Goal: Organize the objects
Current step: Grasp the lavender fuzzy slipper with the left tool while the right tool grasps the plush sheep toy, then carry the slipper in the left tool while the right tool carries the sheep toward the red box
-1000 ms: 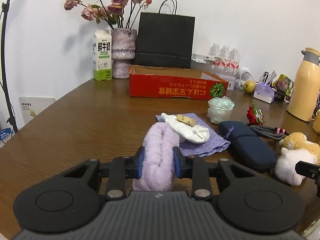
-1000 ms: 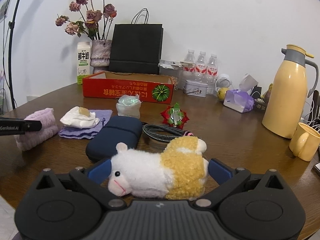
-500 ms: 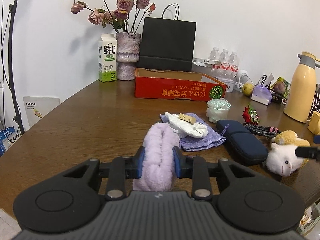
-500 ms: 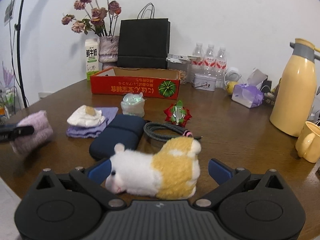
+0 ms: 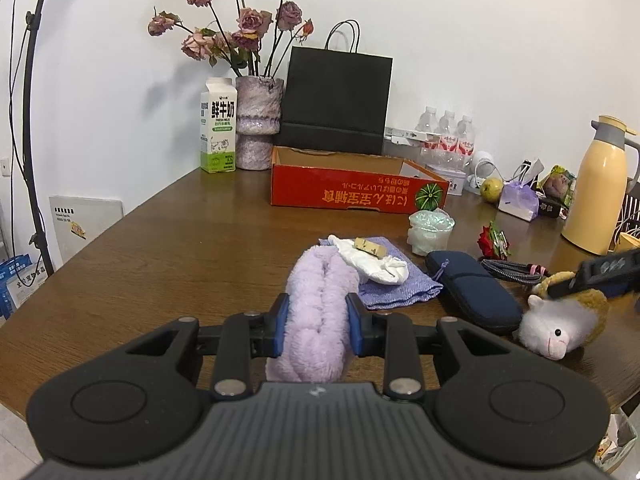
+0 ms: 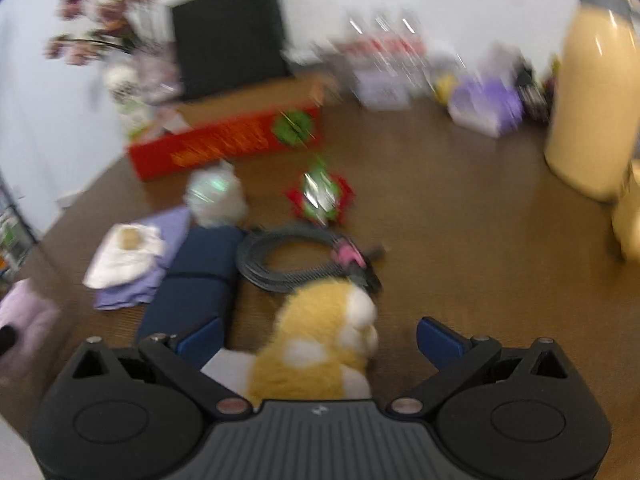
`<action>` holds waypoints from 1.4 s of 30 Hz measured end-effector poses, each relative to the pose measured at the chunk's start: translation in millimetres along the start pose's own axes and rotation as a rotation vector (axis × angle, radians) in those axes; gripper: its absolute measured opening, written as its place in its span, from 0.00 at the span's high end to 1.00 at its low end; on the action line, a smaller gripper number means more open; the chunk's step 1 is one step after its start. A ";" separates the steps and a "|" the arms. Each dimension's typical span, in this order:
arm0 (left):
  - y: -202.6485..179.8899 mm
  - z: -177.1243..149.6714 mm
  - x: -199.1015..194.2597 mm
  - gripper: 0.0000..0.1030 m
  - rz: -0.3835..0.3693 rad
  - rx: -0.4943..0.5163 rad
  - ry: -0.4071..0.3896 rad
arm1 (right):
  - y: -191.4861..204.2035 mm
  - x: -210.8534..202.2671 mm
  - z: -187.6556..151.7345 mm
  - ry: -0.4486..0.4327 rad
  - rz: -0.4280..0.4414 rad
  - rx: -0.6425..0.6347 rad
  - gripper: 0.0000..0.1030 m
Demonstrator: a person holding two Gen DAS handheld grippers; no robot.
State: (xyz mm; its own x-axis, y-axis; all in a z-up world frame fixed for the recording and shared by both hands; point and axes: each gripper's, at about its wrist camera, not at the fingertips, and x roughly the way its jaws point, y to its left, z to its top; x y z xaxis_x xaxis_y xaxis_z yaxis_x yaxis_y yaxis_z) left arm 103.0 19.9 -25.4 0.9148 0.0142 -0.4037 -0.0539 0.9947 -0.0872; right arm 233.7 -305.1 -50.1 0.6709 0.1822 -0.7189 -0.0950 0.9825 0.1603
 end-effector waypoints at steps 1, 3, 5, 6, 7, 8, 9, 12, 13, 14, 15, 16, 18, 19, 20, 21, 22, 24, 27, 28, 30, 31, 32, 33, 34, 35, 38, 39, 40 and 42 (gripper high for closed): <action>0.8 0.1 -1.0 0.71 0.002 -0.003 -0.001 | -1.9 7.6 -2.7 0.033 0.001 0.017 0.01; 2.4 -0.3 -2.0 0.70 0.004 -0.010 0.000 | -2.3 15.4 -11.8 0.055 0.013 0.034 0.01; 2.7 -0.6 -1.8 0.70 0.005 -0.013 0.004 | 11.2 14.7 -22.1 0.037 -0.043 -0.047 0.03; 2.6 -0.8 -1.9 0.70 0.004 -0.015 0.007 | 16.3 13.0 -28.0 0.022 -0.051 -0.068 0.04; 2.5 -1.0 -2.6 0.70 0.001 -0.017 0.007 | 21.0 11.2 -32.7 0.011 -0.050 -0.085 0.08; 2.2 -1.2 -3.4 0.70 -0.001 -0.018 0.006 | 25.1 8.6 -37.2 -0.001 -0.043 -0.107 0.12; 1.9 -1.5 -4.7 0.70 -0.004 -0.019 0.003 | 28.3 5.9 -40.0 -0.015 -0.033 -0.121 0.23; 0.6 -2.4 -8.3 0.70 -0.010 -0.018 0.000 | 32.8 -3.5 -48.0 -0.057 -0.010 -0.140 0.36; 0.2 -2.9 -10.0 0.70 -0.012 -0.017 -0.002 | 33.5 -5.1 -50.8 -0.070 0.000 -0.143 0.37; 0.1 -3.2 -11.5 0.70 -0.013 -0.015 -0.004 | 32.4 -5.2 -52.1 -0.081 0.007 -0.144 0.37; 0.2 -3.5 -13.4 0.70 -0.014 -0.015 -0.006 | 32.6 -7.0 -53.9 -0.090 0.012 -0.144 0.38; 0.6 -3.7 -15.4 0.70 -0.014 -0.015 -0.008 | 32.4 -9.0 -55.5 -0.096 0.018 -0.143 0.40; 1.0 -3.6 -17.8 0.70 -0.014 -0.013 -0.011 | 32.5 -12.5 -58.7 -0.108 0.039 -0.136 0.41; 1.2 -3.3 -19.3 0.70 -0.014 -0.013 -0.014 | 33.2 -14.2 -60.0 -0.115 0.045 -0.137 0.41; 1.4 -2.9 -21.0 0.70 -0.014 -0.012 -0.017 | 35.1 -16.2 -61.1 -0.124 0.049 -0.140 0.42; 1.4 -2.3 -22.7 0.70 -0.015 -0.011 -0.020 | 36.2 -18.8 -62.0 -0.134 0.055 -0.144 0.42; 1.3 -1.3 -23.8 0.70 -0.017 -0.010 -0.024 | 37.6 -22.4 -63.1 -0.146 0.062 -0.146 0.42; 0.1 0.6 -27.0 0.70 -0.021 -0.005 -0.033 | 40.4 -30.8 -64.3 -0.171 0.077 -0.148 0.43; -2.4 3.2 -31.5 0.70 -0.029 0.002 -0.046 | 45.4 -42.6 -62.9 -0.209 0.094 -0.152 0.43; -3.3 4.3 -32.8 0.70 -0.033 0.004 -0.050 | 47.1 -46.4 -62.1 -0.221 0.098 -0.154 0.43; -5.1 6.3 -34.7 0.70 -0.038 0.006 -0.055 | 50.0 -53.2 -59.8 -0.243 0.108 -0.153 0.43; -6.0 7.6 -35.3 0.70 -0.042 0.008 -0.057 | 51.7 -56.0 -58.4 -0.252 0.114 -0.153 0.43; -7.0 9.0 -35.9 0.70 -0.045 0.009 -0.058 | 52.9 -59.3 -56.8 -0.263 0.121 -0.153 0.43; -8.1 10.7 -36.3 0.70 -0.048 0.010 -0.060 | 53.7 -62.1 -55.8 -0.272 0.126 -0.153 0.43; -9.4 12.7 -36.5 0.70 -0.052 0.012 -0.062 | 55.0 -64.3 -54.8 -0.283 0.131 -0.153 0.43; -10.9 14.4 -36.5 0.70 -0.056 0.014 -0.063 | 56.5 -66.6 -53.2 -0.293 0.136 -0.151 0.43; -15.2 20.7 -35.2 0.70 -0.069 0.017 -0.066 | 62.1 -71.2 -47.9 -0.320 0.157 -0.148 0.43; -16.7 22.9 -34.2 0.70 -0.072 0.019 -0.068 | 64.2 -72.1 -46.0 -0.328 0.163 -0.148 0.43; -18.5 25.1 -32.7 0.70 -0.074 0.022 -0.071 | 66.3 -73.0 -44.0 -0.337 0.170 -0.148 0.43; -21.3 29.6 -29.2 0.70 -0.081 0.024 -0.077 | 70.5 -73.3 -39.5 -0.352 0.183 -0.150 0.43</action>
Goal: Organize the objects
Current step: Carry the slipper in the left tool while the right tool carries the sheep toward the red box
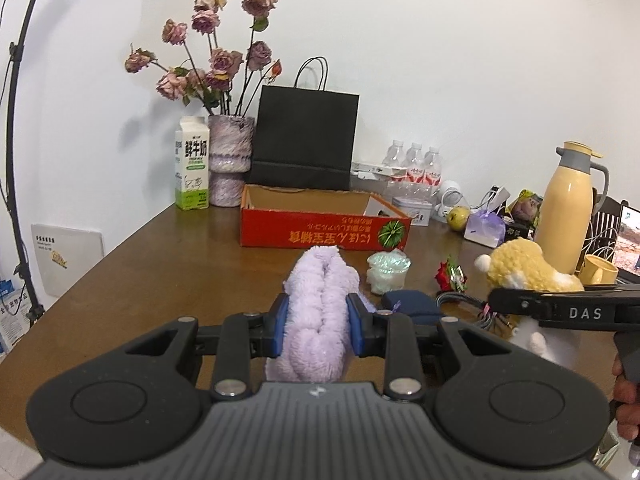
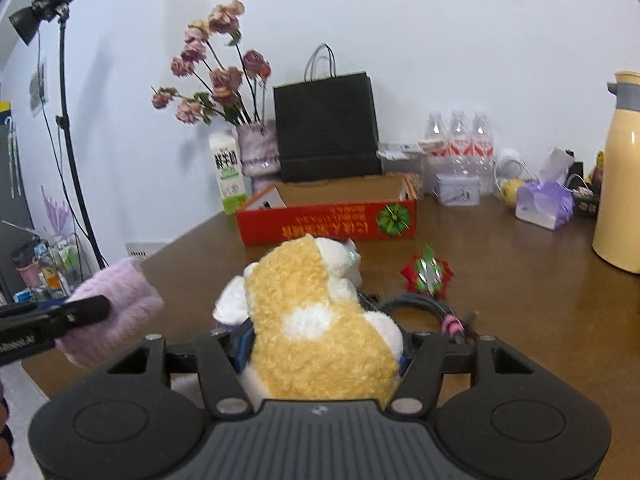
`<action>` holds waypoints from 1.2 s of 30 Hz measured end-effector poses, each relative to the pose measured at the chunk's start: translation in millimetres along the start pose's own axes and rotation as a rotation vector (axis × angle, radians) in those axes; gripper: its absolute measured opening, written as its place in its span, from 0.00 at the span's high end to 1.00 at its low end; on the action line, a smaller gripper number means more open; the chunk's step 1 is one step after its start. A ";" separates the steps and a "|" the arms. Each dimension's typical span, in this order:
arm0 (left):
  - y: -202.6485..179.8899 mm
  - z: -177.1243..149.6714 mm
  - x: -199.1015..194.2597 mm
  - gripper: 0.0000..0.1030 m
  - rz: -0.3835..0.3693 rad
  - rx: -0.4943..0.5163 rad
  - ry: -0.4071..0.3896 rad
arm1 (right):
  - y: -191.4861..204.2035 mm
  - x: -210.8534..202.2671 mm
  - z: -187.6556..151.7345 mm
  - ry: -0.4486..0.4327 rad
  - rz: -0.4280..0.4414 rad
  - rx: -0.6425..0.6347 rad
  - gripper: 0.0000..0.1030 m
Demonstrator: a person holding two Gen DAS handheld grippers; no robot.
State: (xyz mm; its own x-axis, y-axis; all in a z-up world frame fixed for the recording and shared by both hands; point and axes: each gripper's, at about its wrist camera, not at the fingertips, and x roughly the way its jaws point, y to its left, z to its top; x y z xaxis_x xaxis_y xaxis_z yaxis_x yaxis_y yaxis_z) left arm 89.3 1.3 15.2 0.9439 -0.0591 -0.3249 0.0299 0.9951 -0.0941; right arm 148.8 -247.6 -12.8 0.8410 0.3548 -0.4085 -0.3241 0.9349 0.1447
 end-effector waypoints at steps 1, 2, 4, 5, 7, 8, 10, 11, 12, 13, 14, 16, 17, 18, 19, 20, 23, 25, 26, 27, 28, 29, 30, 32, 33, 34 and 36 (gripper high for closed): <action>-1.1 2.7 2.7 0.70 -0.004 0.000 -0.004 | 1.3 1.4 2.3 -0.007 0.004 0.000 0.43; -2.2 4.9 4.8 0.70 -0.007 0.000 -0.008 | 2.3 3.4 4.8 -0.015 0.009 0.002 0.43; -4.4 10.4 10.6 0.70 -0.013 -0.001 -0.016 | 3.4 8.0 9.9 -0.027 0.016 0.006 0.43; -5.0 13.1 13.9 0.70 -0.014 -0.002 -0.020 | 3.9 10.6 12.9 -0.034 0.019 0.008 0.43; -5.8 17.9 20.3 0.70 -0.018 -0.006 -0.026 | 4.9 15.5 18.5 -0.045 0.024 0.009 0.43; -6.0 20.4 23.4 0.70 -0.019 -0.007 -0.029 | 5.6 18.6 21.4 -0.050 0.028 0.008 0.43; -6.5 25.8 30.7 0.70 -0.018 -0.009 -0.037 | 6.5 24.4 26.7 -0.058 0.035 0.008 0.43; -6.3 28.3 34.5 0.70 -0.018 -0.011 -0.039 | 6.8 27.5 29.8 -0.063 0.039 0.008 0.43; -6.2 30.9 38.2 0.70 -0.018 -0.012 -0.042 | 7.2 31.1 32.8 -0.067 0.043 0.009 0.43; -6.2 33.2 42.3 0.70 -0.017 -0.014 -0.044 | 7.3 34.4 35.4 -0.071 0.045 0.010 0.43; -6.1 35.4 45.7 0.70 -0.017 -0.016 -0.046 | 7.8 38.6 38.7 -0.074 0.047 0.011 0.43; -5.6 41.0 53.2 0.70 -0.015 -0.019 -0.052 | 8.1 46.3 44.2 -0.078 0.052 0.016 0.43; -5.3 43.6 56.6 0.70 -0.014 -0.022 -0.054 | 8.1 50.3 46.6 -0.080 0.055 0.019 0.43; -4.6 46.6 60.5 0.70 -0.013 -0.025 -0.056 | 8.6 53.9 49.0 -0.082 0.058 0.020 0.43; -3.8 49.6 64.5 0.70 -0.012 -0.028 -0.058 | 8.9 57.9 51.6 -0.083 0.059 0.021 0.43; -3.1 52.1 68.0 0.70 -0.011 -0.031 -0.059 | 9.1 62.2 54.5 -0.084 0.062 0.024 0.43; -1.5 60.5 78.2 0.70 -0.006 -0.036 -0.068 | 9.6 74.6 62.4 -0.084 0.069 0.031 0.43; -0.5 65.5 85.5 0.70 -0.003 -0.038 -0.071 | 9.5 82.5 68.2 -0.087 0.072 0.036 0.43; 0.2 67.5 89.0 0.70 -0.001 -0.040 -0.072 | 9.5 86.8 71.6 -0.090 0.074 0.039 0.43; 1.0 70.1 92.9 0.70 0.000 -0.042 -0.073 | 9.3 90.1 74.5 -0.092 0.076 0.041 0.43; 1.8 72.7 96.8 0.70 0.001 -0.043 -0.075 | 9.4 93.8 77.5 -0.094 0.077 0.044 0.43; 2.8 75.7 101.5 0.70 0.003 -0.045 -0.076 | 9.5 98.2 80.6 -0.096 0.078 0.047 0.43; 3.8 78.9 105.7 0.70 0.004 -0.047 -0.077 | 10.0 102.3 83.5 -0.099 0.079 0.048 0.43; 5.4 84.8 114.7 0.70 0.005 -0.049 -0.079 | 10.0 110.8 89.9 -0.103 0.081 0.053 0.43; 6.2 87.7 119.4 0.70 0.006 -0.050 -0.080 | 9.9 114.8 92.8 -0.104 0.081 0.055 0.43; 7.1 90.8 124.2 0.70 0.007 -0.052 -0.081 | 9.8 119.8 96.7 -0.107 0.081 0.057 0.43; 8.7 97.3 134.8 0.70 0.006 -0.056 -0.082 | 9.0 128.5 103.1 -0.113 0.079 0.058 0.43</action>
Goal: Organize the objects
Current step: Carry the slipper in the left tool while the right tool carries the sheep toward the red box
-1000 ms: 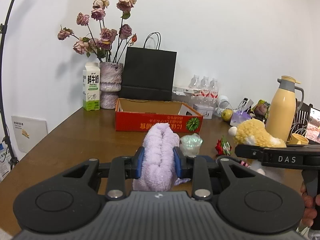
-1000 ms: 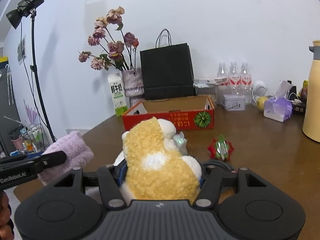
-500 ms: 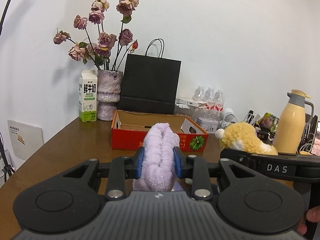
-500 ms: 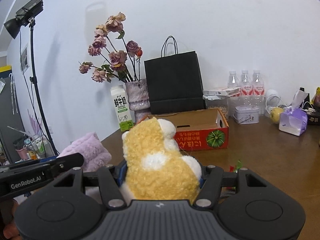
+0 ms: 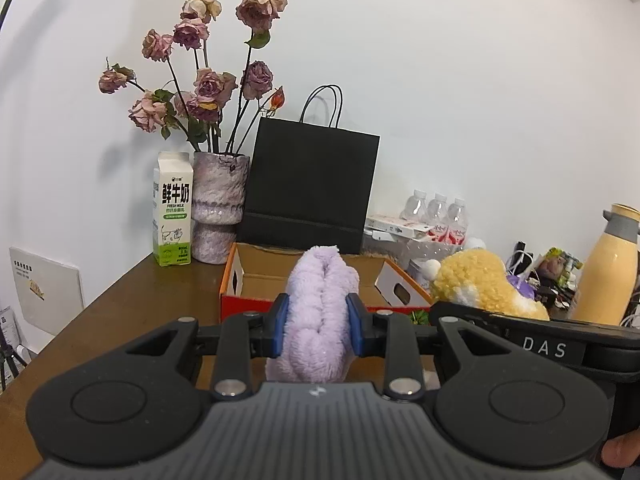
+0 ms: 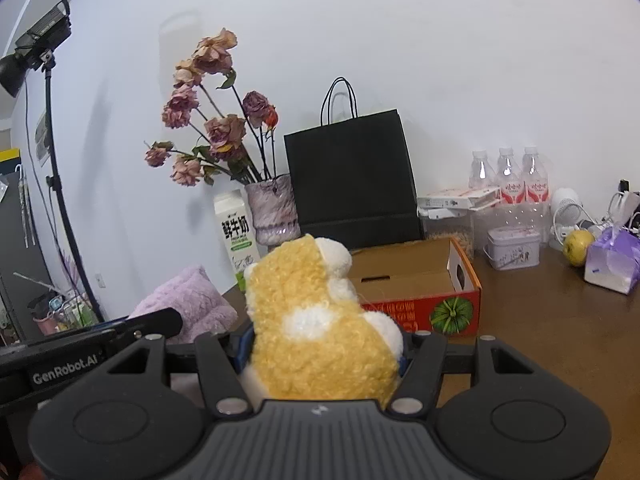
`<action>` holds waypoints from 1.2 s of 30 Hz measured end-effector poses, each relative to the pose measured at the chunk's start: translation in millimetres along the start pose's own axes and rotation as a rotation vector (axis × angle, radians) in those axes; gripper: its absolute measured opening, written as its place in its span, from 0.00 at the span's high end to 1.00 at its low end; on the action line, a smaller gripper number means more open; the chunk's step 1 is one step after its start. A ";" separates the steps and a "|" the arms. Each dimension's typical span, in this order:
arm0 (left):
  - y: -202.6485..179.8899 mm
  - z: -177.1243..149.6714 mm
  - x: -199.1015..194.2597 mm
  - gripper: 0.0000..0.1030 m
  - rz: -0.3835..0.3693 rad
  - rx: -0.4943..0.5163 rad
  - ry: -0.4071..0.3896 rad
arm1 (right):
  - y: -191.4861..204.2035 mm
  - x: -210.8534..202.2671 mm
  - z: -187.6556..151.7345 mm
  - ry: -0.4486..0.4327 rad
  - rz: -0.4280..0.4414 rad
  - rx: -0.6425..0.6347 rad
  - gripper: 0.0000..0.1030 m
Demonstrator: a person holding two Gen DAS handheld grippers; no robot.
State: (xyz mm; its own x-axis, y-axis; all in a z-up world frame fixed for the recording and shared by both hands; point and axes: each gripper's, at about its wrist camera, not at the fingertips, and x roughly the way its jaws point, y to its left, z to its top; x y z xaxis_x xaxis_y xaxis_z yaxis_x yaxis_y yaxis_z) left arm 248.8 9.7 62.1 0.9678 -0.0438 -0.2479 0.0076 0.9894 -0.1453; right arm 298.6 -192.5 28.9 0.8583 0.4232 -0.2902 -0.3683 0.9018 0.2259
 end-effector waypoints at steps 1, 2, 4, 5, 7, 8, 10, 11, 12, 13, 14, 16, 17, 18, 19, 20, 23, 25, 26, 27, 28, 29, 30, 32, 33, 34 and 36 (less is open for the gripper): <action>0.4 2.3 5.2 0.70 0.000 -0.001 0.000 | -0.7 4.6 2.7 -0.003 -0.001 0.001 0.43; 0.7 4.6 10.1 0.70 0.000 -0.002 0.000 | -1.9 9.7 5.5 -0.005 -0.001 0.002 0.43; 1.4 8.9 21.1 0.70 -0.001 -0.004 -0.001 | -4.5 19.5 10.3 -0.007 -0.001 0.007 0.43; 2.0 10.5 26.2 0.70 -0.002 -0.005 0.000 | -6.1 25.2 12.8 -0.006 -0.002 0.010 0.43; 2.9 13.1 36.8 0.70 -0.002 -0.006 0.005 | -9.2 35.2 17.0 -0.001 -0.005 0.013 0.43; 3.6 14.5 42.0 0.70 -0.002 -0.008 0.008 | -10.8 40.5 18.7 0.003 -0.006 0.013 0.42; 5.2 17.4 53.3 0.70 0.000 -0.013 0.014 | -12.5 50.2 22.4 0.011 -0.010 0.013 0.43; 5.9 18.6 59.3 0.70 0.001 -0.016 0.018 | -13.5 55.3 24.4 0.015 -0.012 0.012 0.43; 6.6 19.8 63.9 0.70 0.001 -0.018 0.021 | -14.5 60.5 26.6 0.020 -0.013 0.011 0.43; 7.5 21.3 69.5 0.70 0.003 -0.022 0.024 | -15.1 64.3 28.1 0.022 -0.015 0.011 0.43; 8.2 23.1 74.1 0.70 0.004 -0.024 0.024 | -16.0 68.9 30.2 0.025 -0.016 0.011 0.43; 9.6 27.3 84.8 0.70 0.006 -0.032 0.025 | -17.2 77.6 34.4 0.029 -0.021 0.010 0.43; 10.3 29.4 90.1 0.70 0.006 -0.037 0.024 | -18.2 82.0 36.9 0.031 -0.023 0.009 0.43; 11.1 31.7 95.3 0.70 0.009 -0.046 0.023 | -19.1 86.9 39.4 0.034 -0.025 0.009 0.43; 12.0 33.6 100.2 0.70 0.011 -0.056 0.022 | -20.4 92.2 41.8 0.037 -0.027 0.009 0.42; 12.9 35.7 104.5 0.70 0.008 -0.066 0.019 | -21.1 96.7 43.6 0.039 -0.029 0.009 0.42; 12.8 42.1 117.9 0.70 0.005 -0.079 0.007 | -24.4 113.4 50.5 0.051 -0.037 0.006 0.43; 12.9 46.7 128.3 0.70 -0.002 -0.082 0.005 | -26.8 124.0 55.4 0.057 -0.044 0.003 0.42; 13.2 48.8 133.0 0.70 -0.006 -0.083 0.006 | -28.5 129.0 58.4 0.061 -0.046 0.006 0.42; 14.5 51.5 138.8 0.70 -0.008 -0.086 0.005 | -30.2 134.5 61.0 0.064 -0.049 0.011 0.43; 15.7 53.7 143.7 0.70 -0.008 -0.089 0.005 | -32.9 140.7 64.1 0.069 -0.051 0.020 0.43; 17.3 55.8 148.3 0.70 -0.009 -0.093 0.005 | -35.6 146.3 66.7 0.073 -0.053 0.029 0.43; 18.8 57.6 152.9 0.70 -0.010 -0.096 0.005 | -38.5 151.8 69.5 0.077 -0.056 0.037 0.42; 22.3 61.2 161.5 0.70 -0.007 -0.099 0.004 | -44.8 164.2 76.2 0.083 -0.066 0.052 0.42; 24.3 63.6 166.4 0.70 -0.007 -0.100 0.003 | -48.2 170.0 79.1 0.087 -0.069 0.063 0.42; 27.2 66.1 171.5 0.70 -0.006 -0.107 0.001 | -51.7 175.6 81.7 0.093 -0.071 0.075 0.42; 33.0 70.3 182.5 0.70 0.001 -0.119 0.001 | -58.6 187.6 86.8 0.105 -0.075 0.095 0.43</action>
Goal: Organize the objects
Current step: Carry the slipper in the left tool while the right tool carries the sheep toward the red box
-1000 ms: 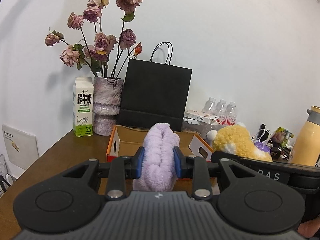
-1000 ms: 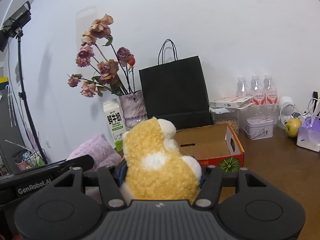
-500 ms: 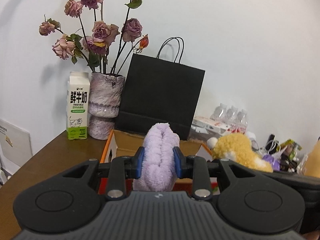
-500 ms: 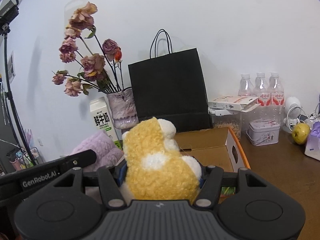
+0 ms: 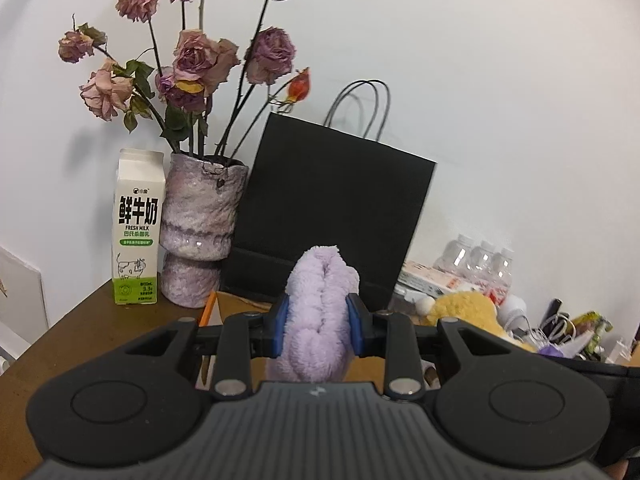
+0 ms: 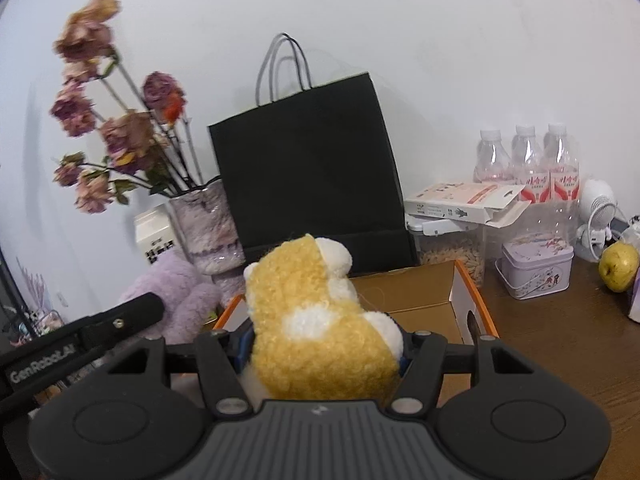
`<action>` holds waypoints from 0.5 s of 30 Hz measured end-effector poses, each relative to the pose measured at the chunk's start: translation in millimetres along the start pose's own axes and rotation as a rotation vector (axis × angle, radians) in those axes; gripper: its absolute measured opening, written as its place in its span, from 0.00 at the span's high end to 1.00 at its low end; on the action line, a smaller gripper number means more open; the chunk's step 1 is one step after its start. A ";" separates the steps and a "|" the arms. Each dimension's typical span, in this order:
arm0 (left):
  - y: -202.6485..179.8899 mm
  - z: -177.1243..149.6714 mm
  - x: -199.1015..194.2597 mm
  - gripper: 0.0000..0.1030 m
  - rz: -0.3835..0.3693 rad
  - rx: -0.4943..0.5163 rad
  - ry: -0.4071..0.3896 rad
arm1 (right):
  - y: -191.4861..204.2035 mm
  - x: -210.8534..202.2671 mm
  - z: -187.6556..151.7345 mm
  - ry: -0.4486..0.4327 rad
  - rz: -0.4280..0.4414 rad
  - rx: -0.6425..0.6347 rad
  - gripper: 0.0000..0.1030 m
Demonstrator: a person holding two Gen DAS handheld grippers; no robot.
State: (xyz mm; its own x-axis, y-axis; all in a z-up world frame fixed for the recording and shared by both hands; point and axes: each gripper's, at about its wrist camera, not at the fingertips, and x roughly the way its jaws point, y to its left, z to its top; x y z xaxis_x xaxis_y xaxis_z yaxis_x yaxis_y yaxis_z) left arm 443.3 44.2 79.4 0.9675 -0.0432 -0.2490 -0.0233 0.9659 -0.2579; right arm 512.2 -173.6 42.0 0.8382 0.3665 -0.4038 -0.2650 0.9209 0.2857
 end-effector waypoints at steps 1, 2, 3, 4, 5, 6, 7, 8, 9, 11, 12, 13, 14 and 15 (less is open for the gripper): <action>1.7 1.1 4.8 0.70 0.004 -0.005 0.003 | -2.0 5.5 3.0 0.003 -0.005 0.006 0.42; 3.5 2.7 10.3 0.70 0.005 -0.009 0.008 | -3.6 11.8 6.0 0.006 -0.013 0.008 0.42; 5.5 4.0 16.1 0.70 0.005 -0.015 0.013 | -4.4 17.1 8.4 0.009 -0.021 0.008 0.42; 7.1 4.9 21.5 0.70 0.006 -0.018 0.018 | -5.1 22.7 10.8 0.013 -0.028 0.008 0.42; 8.2 5.7 27.3 0.70 0.009 -0.016 0.023 | -5.6 28.9 13.1 0.019 -0.036 0.007 0.42; 9.3 6.1 33.0 0.70 0.014 -0.015 0.028 | -6.1 34.4 14.7 0.024 -0.042 0.007 0.42; 10.8 6.2 38.8 0.70 0.017 -0.018 0.033 | -6.7 40.8 16.4 0.029 -0.050 0.007 0.42; 12.5 6.2 44.2 0.70 0.018 -0.020 0.041 | -6.9 45.2 16.8 0.033 -0.057 0.007 0.42; 13.7 6.4 49.4 0.70 0.018 -0.023 0.048 | -8.0 50.7 17.8 0.038 -0.066 0.006 0.42; 14.6 6.2 59.6 0.70 0.025 -0.023 0.058 | -10.7 61.4 18.1 0.048 -0.082 0.009 0.42; 15.2 6.1 65.1 0.71 0.031 -0.022 0.065 | -12.0 66.5 17.9 0.056 -0.089 0.010 0.42; 15.5 5.6 69.2 0.71 0.035 -0.023 0.072 | -13.7 72.8 17.3 0.065 -0.098 0.012 0.42; 16.0 5.4 73.3 0.71 0.038 -0.022 0.078 | -15.4 77.5 16.3 0.074 -0.106 0.013 0.42; 16.1 4.9 76.9 0.71 0.040 -0.019 0.082 | -16.8 82.3 15.3 0.084 -0.112 0.016 0.42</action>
State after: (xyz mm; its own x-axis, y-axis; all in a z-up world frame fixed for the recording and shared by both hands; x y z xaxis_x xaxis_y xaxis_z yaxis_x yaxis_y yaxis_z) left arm 518.6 57.6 60.6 0.9419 -0.0260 -0.3349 -0.0672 0.9622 -0.2639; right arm 592.9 -160.9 17.2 0.8192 0.2717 -0.5051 -0.1635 0.9548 0.2484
